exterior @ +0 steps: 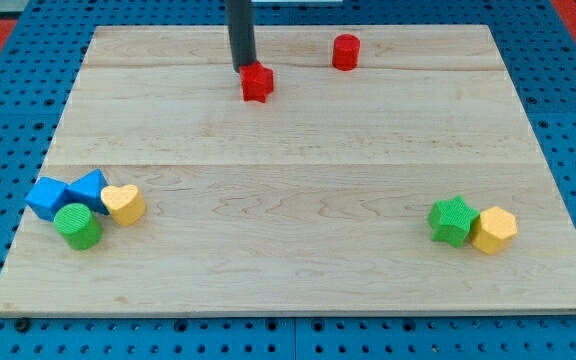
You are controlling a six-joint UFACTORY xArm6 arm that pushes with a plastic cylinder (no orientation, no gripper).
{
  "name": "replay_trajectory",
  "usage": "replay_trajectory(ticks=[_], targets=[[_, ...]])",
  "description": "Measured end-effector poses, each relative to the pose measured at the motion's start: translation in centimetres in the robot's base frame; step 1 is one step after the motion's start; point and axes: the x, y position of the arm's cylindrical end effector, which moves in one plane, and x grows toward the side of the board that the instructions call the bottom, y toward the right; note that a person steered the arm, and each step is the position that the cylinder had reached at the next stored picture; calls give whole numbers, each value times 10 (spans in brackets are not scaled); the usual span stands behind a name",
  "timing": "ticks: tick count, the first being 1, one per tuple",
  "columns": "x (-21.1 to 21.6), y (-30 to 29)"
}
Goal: Push the red circle into the blue triangle
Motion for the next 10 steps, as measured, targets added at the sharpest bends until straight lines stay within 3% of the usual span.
replay_trajectory(ticks=[2,3,6,7,9,10], targets=[[17,43],[65,-13],[168,-89],[179,-98],[61,136],[-17,212]])
